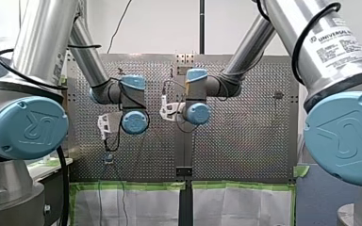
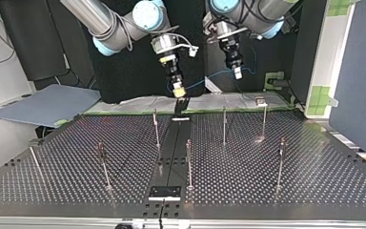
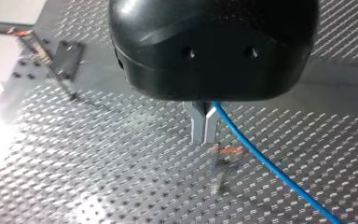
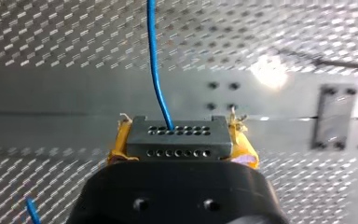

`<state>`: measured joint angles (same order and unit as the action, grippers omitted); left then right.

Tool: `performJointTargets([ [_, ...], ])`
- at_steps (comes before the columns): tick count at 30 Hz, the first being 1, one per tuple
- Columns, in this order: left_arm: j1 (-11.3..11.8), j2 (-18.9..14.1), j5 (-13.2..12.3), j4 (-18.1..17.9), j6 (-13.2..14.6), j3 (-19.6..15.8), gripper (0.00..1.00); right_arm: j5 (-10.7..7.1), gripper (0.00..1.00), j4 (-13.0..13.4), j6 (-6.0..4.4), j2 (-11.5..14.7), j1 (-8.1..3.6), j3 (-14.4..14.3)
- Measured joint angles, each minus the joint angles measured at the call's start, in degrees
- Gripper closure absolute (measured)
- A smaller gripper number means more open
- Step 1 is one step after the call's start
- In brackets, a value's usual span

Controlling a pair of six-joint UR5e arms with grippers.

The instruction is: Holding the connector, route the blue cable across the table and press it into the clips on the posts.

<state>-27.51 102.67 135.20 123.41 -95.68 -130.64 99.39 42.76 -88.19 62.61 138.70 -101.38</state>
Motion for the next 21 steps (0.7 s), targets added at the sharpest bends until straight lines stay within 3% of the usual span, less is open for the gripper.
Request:
performJointTargets([
  [6, 1.12, -2.78, 2.78, 2.81, 0.03, 2.78, 1.00, -2.67, 1.00, -2.68, -0.92, 2.66, -0.05, 1.73],
  [9, 2.12, -4.32, 4.33, 4.35, -0.03, 4.09, 1.00, -4.19, 1.00, -4.20, -1.77, 4.19, -0.07, 2.84],
  [13, 4.02, -6.47, 5.92, 6.49, -0.22, 4.84, 1.00, -6.23, 1.00, -6.24, -2.16, 6.18, 0.06, 4.67],
  [18, 6.24, -8.72, 4.73, 8.73, -1.27, 4.96, 1.00, -8.33, 1.00, -8.82, -2.58, 7.09, 0.17, 7.21],
  [21, 7.83, -10.32, 3.25, 10.33, -2.53, 4.96, 1.00, -8.71, 1.00, -10.38, -2.96, 7.05, 0.24, 8.73],
])
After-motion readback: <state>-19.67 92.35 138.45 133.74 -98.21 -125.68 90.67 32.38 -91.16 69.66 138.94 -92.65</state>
